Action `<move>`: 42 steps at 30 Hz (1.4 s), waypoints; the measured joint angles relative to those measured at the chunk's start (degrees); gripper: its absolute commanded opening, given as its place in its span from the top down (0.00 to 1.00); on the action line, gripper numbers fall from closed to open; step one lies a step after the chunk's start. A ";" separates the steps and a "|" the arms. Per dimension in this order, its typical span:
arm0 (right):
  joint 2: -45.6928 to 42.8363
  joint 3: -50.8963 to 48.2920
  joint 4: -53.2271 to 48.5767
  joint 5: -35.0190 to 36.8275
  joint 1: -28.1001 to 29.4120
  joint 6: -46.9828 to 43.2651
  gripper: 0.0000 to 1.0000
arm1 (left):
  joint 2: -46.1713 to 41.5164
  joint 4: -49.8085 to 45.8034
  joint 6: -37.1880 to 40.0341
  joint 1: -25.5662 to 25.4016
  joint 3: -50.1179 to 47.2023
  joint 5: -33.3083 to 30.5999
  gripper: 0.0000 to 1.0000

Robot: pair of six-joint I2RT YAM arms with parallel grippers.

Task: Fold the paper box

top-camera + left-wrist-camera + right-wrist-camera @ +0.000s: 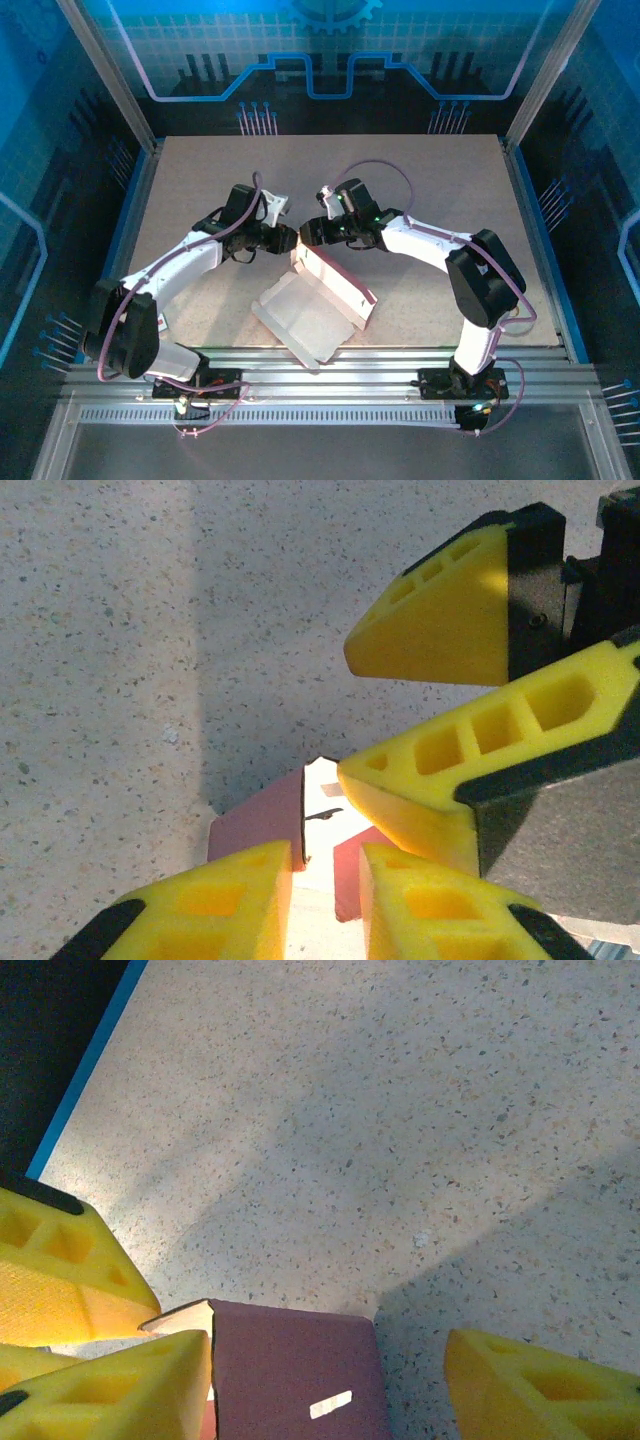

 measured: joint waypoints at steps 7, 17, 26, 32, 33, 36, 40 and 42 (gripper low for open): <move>0.00 -0.04 0.24 -0.22 0.00 -0.02 0.39 | 0.02 0.02 -0.22 -0.04 0.02 -0.42 0.68; 0.00 -0.09 0.35 -0.13 -0.04 -0.24 0.39 | 2.32 -1.73 0.92 -0.04 2.34 -1.62 0.69; -0.33 -0.15 0.13 -0.13 -0.02 -0.72 0.39 | 3.28 -2.32 1.27 -0.04 3.15 -1.77 0.90; -1.09 -0.15 -1.29 -0.22 0.00 -1.11 0.38 | 3.21 -2.45 1.31 -0.17 3.15 -1.77 0.94; -1.31 -0.15 -1.55 -0.24 0.00 -1.11 0.37 | 3.10 -2.51 1.29 -0.20 3.15 -1.77 0.94; -2.54 -0.39 -1.73 -0.87 -0.04 -1.03 0.35 | 2.10 -2.56 1.11 -0.35 3.02 -1.90 0.95; -4.35 -0.83 -1.68 -1.53 -0.04 -0.37 0.33 | -0.70 -2.54 0.70 -1.20 1.73 -2.93 0.95; -4.81 -0.83 -1.55 -1.51 -0.04 0.15 0.32 | -2.34 -2.54 0.63 -2.05 0.63 -3.85 0.95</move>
